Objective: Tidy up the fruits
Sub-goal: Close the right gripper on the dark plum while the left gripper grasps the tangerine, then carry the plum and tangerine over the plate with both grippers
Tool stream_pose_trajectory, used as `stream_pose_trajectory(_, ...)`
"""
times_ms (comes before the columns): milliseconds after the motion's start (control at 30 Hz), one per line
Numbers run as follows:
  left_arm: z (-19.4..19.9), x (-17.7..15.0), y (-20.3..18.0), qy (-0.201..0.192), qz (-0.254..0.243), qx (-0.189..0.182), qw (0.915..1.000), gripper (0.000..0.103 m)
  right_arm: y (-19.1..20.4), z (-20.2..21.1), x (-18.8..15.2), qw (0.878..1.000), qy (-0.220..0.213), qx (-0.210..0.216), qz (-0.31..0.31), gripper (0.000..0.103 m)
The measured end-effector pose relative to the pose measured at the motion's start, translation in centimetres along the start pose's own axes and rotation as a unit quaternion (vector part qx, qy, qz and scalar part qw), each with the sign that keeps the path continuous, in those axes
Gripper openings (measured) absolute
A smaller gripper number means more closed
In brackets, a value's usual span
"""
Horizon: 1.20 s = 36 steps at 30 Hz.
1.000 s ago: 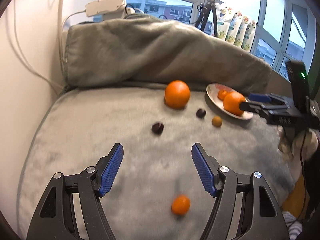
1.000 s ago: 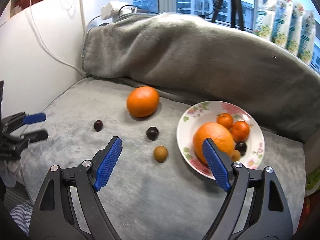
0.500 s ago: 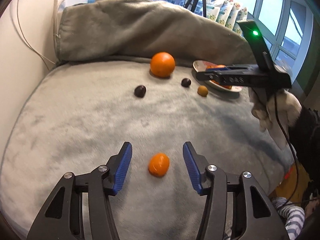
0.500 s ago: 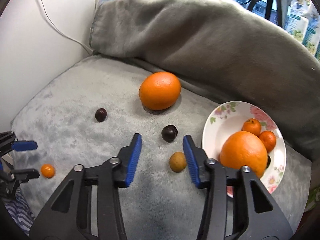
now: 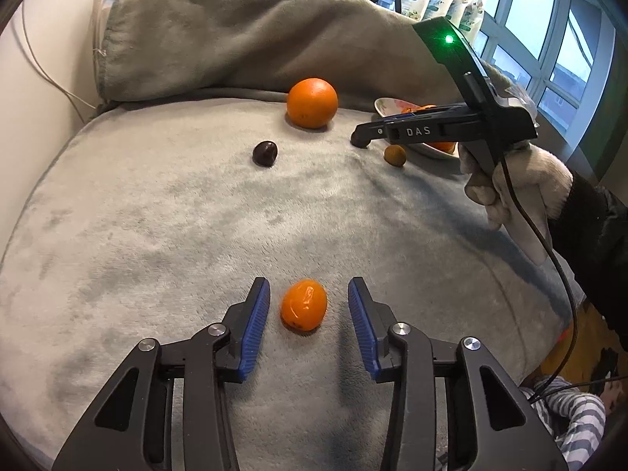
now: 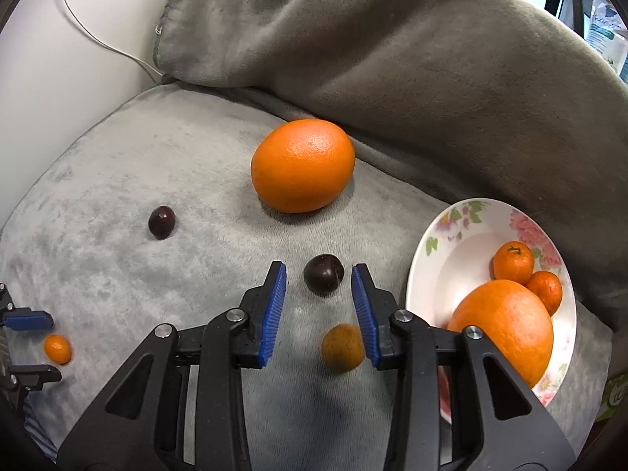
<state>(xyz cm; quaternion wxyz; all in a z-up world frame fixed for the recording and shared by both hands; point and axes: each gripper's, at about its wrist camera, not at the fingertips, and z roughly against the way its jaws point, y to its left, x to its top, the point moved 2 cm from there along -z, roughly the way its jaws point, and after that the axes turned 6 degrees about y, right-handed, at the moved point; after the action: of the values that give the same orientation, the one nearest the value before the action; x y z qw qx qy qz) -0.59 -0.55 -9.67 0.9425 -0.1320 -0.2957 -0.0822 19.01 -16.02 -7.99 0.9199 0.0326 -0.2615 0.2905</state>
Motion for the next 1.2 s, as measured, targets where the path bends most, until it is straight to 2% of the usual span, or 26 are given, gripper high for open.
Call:
stream_pose_trajectory(367, -0.5, 0.2, 0.4, 0.006, 0.004, -0.005, 1.0000, 0.037, 0.5, -2.1, 0.8, 1.000, 0.019, -0.015, 0.009, 0.030)
stream_pose_trajectory(600, -0.9, 0.0, 0.5, 0.010, 0.004, -0.002, 0.9999, 0.031, 0.8, -2.9, 0.9, 0.999, 0.026, -0.030, 0.016, 0.025)
stream_pose_trajectory(833, -0.9, -0.3, 0.9, 0.007, 0.009, -0.001, 0.9999, 0.023, 0.9, -2.8, 0.9, 0.999, 0.023, -0.033, 0.015, 0.025)
stream_pose_trajectory(1200, -0.6, -0.2, 0.7, 0.004, 0.010, -0.001, 0.9999, 0.022, 0.4, -1.0, 0.1, 1.000, 0.005, -0.029, 0.007, 0.025)
